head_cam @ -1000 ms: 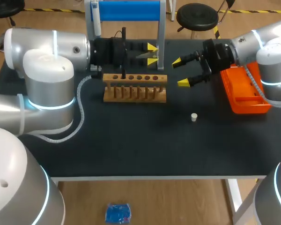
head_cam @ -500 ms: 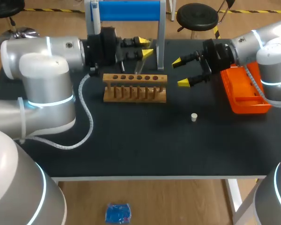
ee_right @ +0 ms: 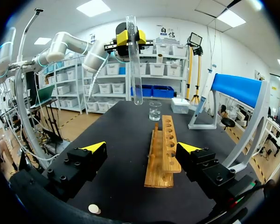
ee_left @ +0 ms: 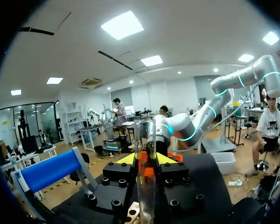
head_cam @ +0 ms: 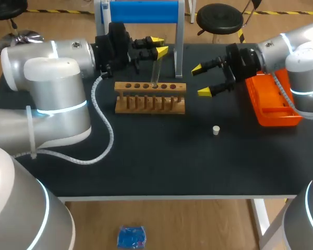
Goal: Invert the test tube, pick up the pipette, mount the tip to pipette, aspirate from beaker and dispense into the tube, eject the tip, return the pipette, and cap with the stopper.
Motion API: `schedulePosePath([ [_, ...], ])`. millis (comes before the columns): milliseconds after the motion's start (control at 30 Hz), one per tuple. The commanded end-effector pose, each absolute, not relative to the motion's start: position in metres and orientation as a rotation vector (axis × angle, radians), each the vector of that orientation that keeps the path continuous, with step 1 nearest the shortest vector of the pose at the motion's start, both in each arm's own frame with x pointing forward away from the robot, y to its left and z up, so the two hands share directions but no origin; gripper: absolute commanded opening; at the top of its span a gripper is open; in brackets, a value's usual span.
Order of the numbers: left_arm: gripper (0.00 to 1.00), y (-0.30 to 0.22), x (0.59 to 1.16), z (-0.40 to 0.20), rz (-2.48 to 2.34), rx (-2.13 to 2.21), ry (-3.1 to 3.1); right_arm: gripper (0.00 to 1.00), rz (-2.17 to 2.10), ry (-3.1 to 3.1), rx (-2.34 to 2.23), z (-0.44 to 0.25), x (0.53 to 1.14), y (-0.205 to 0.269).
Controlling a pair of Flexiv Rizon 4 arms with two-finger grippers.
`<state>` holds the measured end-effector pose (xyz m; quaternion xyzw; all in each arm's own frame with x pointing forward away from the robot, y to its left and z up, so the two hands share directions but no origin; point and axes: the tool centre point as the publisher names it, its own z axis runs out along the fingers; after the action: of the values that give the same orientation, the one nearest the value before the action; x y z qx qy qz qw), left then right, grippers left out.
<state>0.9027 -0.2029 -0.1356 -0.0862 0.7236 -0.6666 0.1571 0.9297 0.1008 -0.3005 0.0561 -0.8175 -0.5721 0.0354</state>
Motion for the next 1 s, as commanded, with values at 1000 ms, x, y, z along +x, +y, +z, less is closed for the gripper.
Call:
schedulePosePath([
  [1000, 0.0, -0.214, 0.928, -0.149, -1.972, -0.24, 2.037, 1.0, -1.755, -2.513, 0.174, -0.3, 0.93, 0.1],
])
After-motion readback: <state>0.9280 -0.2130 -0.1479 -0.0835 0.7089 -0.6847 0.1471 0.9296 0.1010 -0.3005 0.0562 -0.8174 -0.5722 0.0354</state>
